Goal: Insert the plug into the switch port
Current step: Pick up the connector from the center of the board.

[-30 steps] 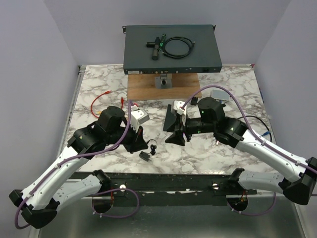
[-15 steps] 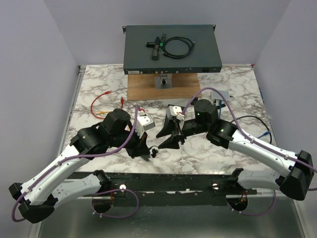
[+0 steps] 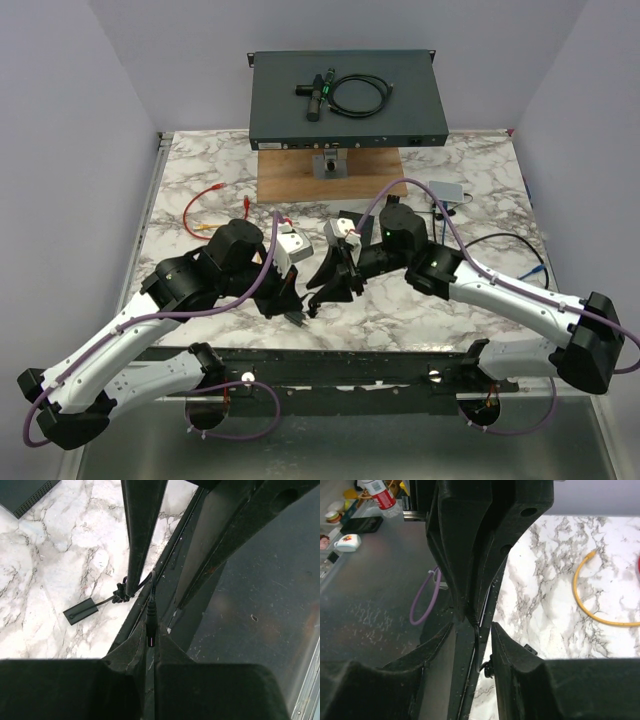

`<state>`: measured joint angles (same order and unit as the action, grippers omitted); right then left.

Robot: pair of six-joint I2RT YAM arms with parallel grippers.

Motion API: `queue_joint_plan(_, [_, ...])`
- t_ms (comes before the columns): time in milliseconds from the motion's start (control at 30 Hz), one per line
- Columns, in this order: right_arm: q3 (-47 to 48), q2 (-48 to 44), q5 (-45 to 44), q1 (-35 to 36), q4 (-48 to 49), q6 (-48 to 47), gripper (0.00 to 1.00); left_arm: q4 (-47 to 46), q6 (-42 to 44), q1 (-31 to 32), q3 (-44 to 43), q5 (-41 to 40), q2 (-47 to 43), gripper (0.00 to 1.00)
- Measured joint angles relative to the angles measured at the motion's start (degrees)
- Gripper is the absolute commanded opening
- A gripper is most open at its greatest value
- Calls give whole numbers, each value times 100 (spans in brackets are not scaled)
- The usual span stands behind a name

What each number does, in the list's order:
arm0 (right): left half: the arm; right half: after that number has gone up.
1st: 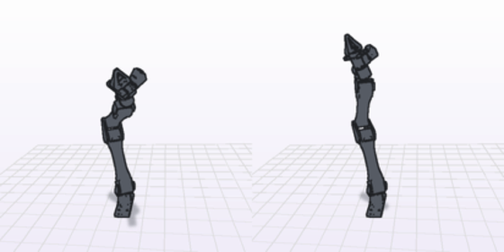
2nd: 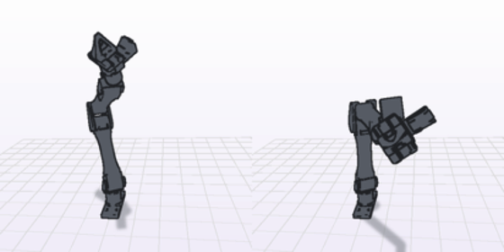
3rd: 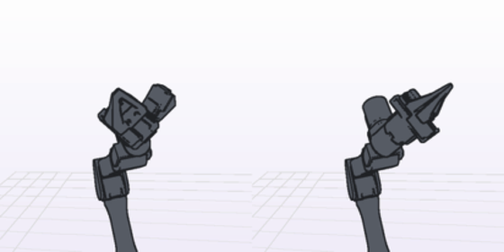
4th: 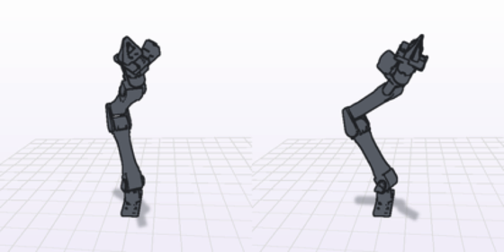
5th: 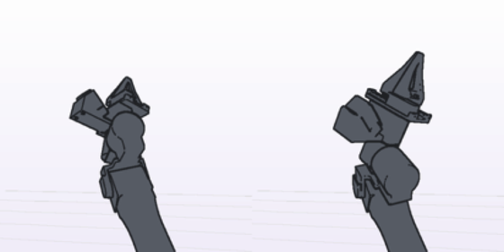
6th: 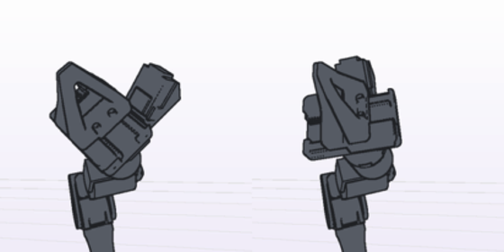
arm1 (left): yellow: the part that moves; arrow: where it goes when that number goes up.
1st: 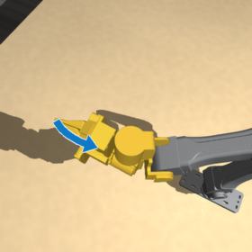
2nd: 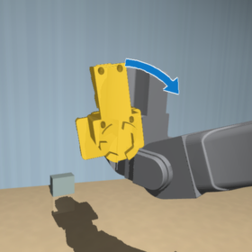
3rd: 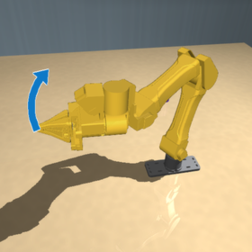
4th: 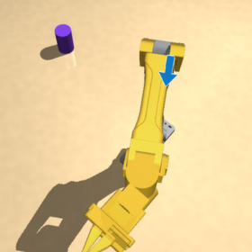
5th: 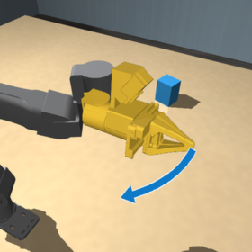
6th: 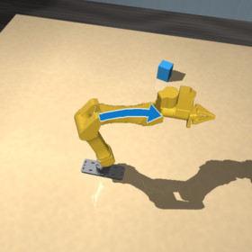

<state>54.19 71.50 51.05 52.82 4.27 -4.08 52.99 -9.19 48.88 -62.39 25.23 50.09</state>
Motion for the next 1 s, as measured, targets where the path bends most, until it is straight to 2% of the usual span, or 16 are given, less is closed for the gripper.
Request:
queue_joint_plan(67, [0, 26, 7, 22, -4, 11, 28, 0, -2, 0, 0, -17, 0, 0])
queue_joint_plan(233, [0, 72, 7, 68, -13, 2, 1, 2, -2, 24, 0, -26, -4, 0])
queue_joint_plan(333, [0, 74, 4, 76, -28, -13, 1, 24, 0, 37, 0, -33, -26, 1])
queue_joint_plan(433, [2, 74, 0, 87, -28, -33, 1, 35, 0, 37, 0, -48, -46, 26])
queue_joint_plan(500, [0, 74, -13, 92, -35, -44, 1, 28, -4, 37, 0, -105, -50, 38])
queue_joint_plan(667, [0, 44, -103, 127, -81, -39, 1, 2, 15, 37, 7, -299, -160, 50])
queue_joint_plan(700, [-4, 13, -153, 127, -83, -35, 1, -4, 15, 37, 9, -319, -177, 59])
queue_joint_plan(1000, [-654, -778, -791, 127, 219, 302, 1, -341, -81, 37, 341, -688, -682, 66])
